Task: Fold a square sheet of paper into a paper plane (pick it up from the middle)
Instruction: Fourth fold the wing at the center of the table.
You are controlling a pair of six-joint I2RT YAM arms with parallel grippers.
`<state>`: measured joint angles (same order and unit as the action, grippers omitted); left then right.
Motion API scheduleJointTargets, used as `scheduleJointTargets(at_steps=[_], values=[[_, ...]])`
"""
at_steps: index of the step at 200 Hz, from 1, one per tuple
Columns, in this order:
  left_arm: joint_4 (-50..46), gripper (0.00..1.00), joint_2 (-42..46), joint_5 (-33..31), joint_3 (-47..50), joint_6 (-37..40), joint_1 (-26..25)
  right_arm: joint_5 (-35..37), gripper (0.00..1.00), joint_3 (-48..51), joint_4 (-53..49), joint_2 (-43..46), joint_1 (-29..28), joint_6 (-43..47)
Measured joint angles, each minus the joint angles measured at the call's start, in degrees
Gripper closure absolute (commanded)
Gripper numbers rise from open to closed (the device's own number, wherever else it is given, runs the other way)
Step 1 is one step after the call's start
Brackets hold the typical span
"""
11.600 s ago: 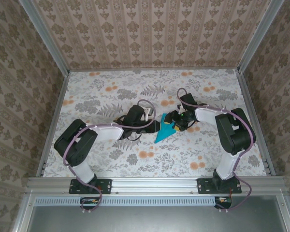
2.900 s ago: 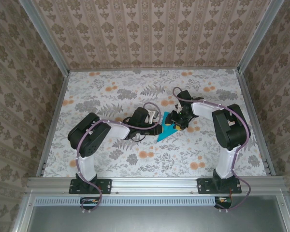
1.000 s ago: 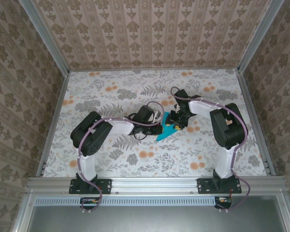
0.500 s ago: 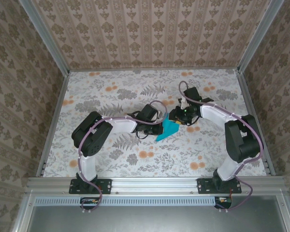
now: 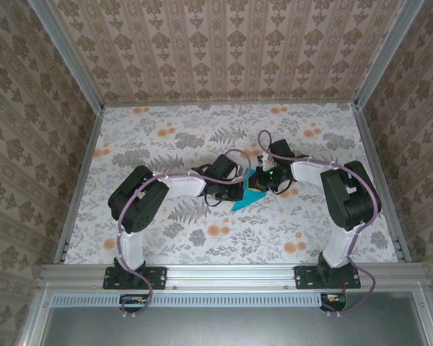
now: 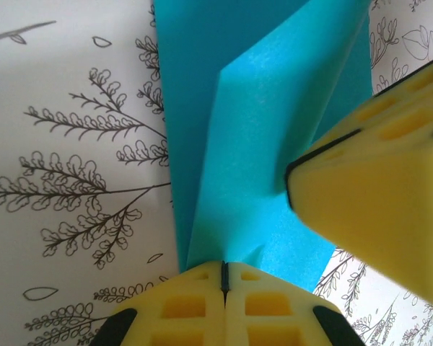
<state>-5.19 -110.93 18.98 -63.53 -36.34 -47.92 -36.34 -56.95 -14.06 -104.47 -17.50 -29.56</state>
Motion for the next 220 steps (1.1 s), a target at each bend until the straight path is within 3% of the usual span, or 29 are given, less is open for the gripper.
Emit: scheduleJointTargets(at_steps=[58, 159, 220], values=[[-2.1, 1.0, -0.5, 0.0, -1.2, 0.0, 0.0, 0.7, 1.0, -1.5, 0.1, -3.8, 0.6, 2.4], [-2.5, 1.0, -0.6, 0.0, -1.5, 0.0, 0.0, 5.8, 1.0, -4.2, 2.2, -3.0, 7.8, 1.3], [-3.2, 1.0, -0.7, 0.0, -1.9, 0.0, 0.0, 4.2, 1.0, 2.4, 8.5, 5.2, 3.4, 1.1]])
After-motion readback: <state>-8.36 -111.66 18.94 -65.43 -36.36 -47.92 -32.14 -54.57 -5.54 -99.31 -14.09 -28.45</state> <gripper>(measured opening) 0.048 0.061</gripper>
